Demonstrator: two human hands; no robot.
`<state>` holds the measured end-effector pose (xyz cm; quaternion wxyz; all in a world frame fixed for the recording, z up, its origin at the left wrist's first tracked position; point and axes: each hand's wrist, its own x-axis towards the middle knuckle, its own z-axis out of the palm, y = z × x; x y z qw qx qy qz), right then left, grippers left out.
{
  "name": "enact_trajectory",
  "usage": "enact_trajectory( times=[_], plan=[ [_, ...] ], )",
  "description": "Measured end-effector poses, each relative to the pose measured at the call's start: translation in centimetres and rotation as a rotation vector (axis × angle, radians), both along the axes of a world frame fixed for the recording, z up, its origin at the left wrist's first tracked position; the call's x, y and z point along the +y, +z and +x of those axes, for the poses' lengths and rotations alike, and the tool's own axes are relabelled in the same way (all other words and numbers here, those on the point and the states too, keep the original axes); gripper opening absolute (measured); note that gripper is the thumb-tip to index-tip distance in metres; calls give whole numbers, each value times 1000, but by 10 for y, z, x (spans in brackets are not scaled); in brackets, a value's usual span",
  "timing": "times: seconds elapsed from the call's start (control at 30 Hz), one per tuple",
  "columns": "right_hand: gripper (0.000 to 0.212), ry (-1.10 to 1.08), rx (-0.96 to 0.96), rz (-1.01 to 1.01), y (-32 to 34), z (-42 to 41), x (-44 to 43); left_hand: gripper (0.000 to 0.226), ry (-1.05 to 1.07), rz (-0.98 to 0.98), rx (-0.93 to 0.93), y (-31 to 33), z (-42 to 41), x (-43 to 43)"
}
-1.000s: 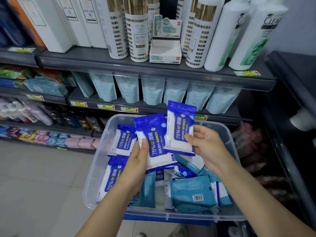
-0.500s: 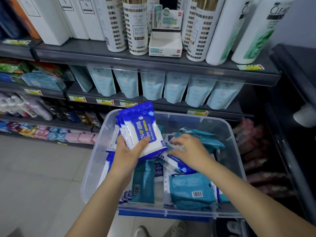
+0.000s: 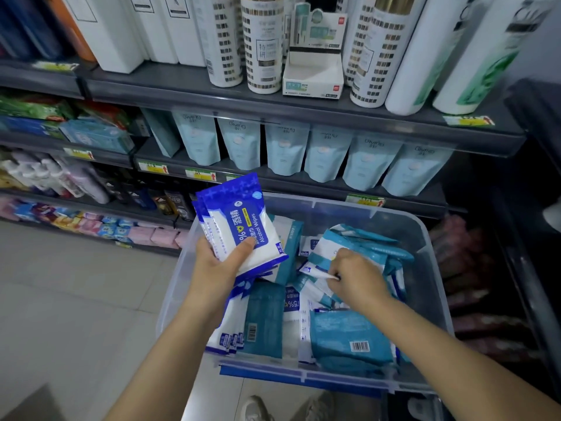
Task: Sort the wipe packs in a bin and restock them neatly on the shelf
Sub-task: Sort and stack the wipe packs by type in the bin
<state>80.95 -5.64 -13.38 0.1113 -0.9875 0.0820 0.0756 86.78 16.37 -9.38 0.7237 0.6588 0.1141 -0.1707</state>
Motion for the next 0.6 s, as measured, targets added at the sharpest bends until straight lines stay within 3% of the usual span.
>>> enact_trajectory(
  times=[0.2,0.33,0.43,0.53,0.6],
  plan=[
    [5,-270,-394,536,49,3,-18,54,-40,-4,35,-3,-3,-11],
    [17,-215,-690,769,91,1,-18,46,-112,-37,82,0,-7,-16],
    [10,74,-757,533,108,-3,-9,47,-196,-111,136,6,-11,-17],
    [11,400,-707,240,99,-9,1,61,-252,-165,187,9,-13,-16],
    [14,490,-713,124,89,-12,3,66,-267,-159,197,11,-14,-14]
  ],
)
